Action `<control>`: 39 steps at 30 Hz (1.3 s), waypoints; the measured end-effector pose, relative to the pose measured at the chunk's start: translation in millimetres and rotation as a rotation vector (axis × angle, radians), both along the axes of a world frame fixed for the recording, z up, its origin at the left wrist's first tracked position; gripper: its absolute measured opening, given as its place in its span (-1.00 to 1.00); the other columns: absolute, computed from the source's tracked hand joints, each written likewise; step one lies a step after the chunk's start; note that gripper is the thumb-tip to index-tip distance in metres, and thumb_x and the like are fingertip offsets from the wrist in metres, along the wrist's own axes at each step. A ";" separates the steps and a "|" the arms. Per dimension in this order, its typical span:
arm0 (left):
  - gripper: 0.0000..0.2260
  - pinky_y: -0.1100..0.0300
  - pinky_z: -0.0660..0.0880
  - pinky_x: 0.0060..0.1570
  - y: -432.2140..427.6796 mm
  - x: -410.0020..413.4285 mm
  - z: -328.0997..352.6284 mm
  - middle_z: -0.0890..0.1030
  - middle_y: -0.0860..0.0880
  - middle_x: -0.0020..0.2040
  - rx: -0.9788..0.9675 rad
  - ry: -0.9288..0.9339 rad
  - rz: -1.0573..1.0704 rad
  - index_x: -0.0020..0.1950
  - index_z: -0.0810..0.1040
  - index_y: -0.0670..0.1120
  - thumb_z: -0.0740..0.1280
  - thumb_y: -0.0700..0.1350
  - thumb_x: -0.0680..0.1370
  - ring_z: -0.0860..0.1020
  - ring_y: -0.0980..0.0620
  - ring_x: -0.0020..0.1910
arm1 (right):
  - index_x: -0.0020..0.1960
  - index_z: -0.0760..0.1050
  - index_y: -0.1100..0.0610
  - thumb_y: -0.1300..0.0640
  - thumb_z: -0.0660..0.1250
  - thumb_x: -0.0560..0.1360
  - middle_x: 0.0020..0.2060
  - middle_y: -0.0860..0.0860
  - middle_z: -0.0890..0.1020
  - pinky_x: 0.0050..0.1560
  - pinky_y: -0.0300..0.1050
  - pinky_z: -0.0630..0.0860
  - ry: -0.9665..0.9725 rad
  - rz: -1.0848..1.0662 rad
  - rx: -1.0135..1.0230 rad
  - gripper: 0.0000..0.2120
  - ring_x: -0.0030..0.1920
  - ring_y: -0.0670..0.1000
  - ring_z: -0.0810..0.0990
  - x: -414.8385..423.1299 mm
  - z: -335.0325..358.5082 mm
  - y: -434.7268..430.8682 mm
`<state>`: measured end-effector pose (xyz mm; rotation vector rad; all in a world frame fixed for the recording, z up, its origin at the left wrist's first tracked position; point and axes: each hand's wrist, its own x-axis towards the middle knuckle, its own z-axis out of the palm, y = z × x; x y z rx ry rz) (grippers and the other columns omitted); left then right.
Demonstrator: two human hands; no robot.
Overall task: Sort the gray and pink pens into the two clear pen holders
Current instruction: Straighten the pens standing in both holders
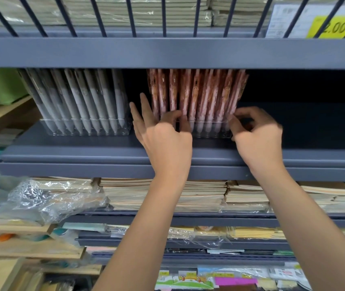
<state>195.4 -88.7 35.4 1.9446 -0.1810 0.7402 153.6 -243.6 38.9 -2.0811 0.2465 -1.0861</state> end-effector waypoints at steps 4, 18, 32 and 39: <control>-0.93 -0.17 0.15 0.48 -0.1 -2.1 2.3 0.18 -0.18 0.60 -0.018 -0.006 0.011 -0.05 0.71 -0.06 0.45 -0.15 0.49 0.01 -0.20 0.61 | -0.04 0.56 -0.02 0.14 0.37 0.50 -0.14 0.07 0.65 -0.10 0.04 0.61 -0.007 0.016 0.002 -0.93 -0.20 0.07 0.63 -0.1 -0.4 -0.3; -0.90 -0.19 0.20 0.44 3.2 -6.0 5.2 0.34 -0.16 0.50 -0.077 -0.001 0.001 -0.08 0.66 -0.09 0.46 -0.08 0.48 0.14 -0.15 0.57 | -0.01 0.56 -0.01 0.11 0.35 0.50 -0.14 0.08 0.65 -0.11 -0.04 0.59 0.013 0.007 0.002 -0.92 -0.19 0.10 0.64 -0.4 -1.2 -0.1; -0.83 0.06 0.56 -0.12 -27.2 -22.7 9.9 0.72 -0.01 -0.19 -0.044 0.003 -0.120 0.06 0.64 -0.01 0.40 0.02 0.52 0.65 -0.09 -0.16 | -0.01 0.62 0.17 0.22 0.37 0.48 -0.08 0.06 0.65 -0.11 -0.26 0.45 -0.002 -0.042 -0.071 -0.89 -0.14 -0.02 0.58 -4.3 4.3 5.0; -0.81 0.01 0.58 -0.15 -30.9 -15.7 6.7 0.72 -0.08 -0.19 -0.013 0.011 -0.031 0.03 0.67 -0.02 0.41 0.06 0.53 0.66 -0.17 -0.18 | 0.00 0.62 0.18 0.21 0.37 0.49 -0.09 0.07 0.65 -0.13 -0.29 0.41 -0.006 -0.048 -0.104 -0.89 -0.15 -0.01 0.58 -3.9 3.9 3.9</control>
